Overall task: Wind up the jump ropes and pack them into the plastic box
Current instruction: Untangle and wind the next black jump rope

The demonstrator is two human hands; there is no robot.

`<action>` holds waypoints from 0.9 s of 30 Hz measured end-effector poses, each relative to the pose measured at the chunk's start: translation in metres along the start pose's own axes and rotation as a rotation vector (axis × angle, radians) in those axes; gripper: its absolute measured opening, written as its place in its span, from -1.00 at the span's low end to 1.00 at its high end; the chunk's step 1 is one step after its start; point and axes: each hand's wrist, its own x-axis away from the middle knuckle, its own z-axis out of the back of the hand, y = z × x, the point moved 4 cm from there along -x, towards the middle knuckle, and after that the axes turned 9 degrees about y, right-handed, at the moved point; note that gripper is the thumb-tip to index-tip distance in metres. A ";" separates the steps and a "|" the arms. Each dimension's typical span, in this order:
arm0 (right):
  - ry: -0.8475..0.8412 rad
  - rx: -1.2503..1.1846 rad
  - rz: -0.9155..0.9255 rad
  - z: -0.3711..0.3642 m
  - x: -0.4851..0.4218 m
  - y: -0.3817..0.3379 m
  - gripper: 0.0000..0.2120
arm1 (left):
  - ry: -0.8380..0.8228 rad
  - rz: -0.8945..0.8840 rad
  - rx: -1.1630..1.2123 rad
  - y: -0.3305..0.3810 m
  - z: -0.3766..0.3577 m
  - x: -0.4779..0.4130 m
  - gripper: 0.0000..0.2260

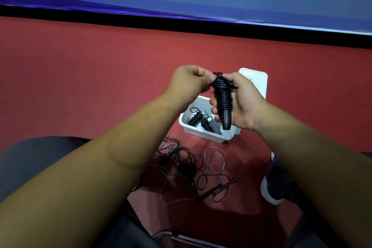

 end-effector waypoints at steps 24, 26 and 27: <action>-0.120 -0.013 -0.040 -0.009 0.005 0.006 -0.44 | -0.060 0.051 -0.053 -0.003 -0.004 0.006 -0.83; -0.113 -0.005 -0.039 -0.010 0.004 0.007 -0.45 | -0.071 0.009 -0.091 -0.001 -0.005 0.006 -0.78; -0.108 0.002 -0.038 -0.010 0.004 0.007 -0.46 | -0.065 -0.023 -0.109 0.001 -0.005 0.006 -0.76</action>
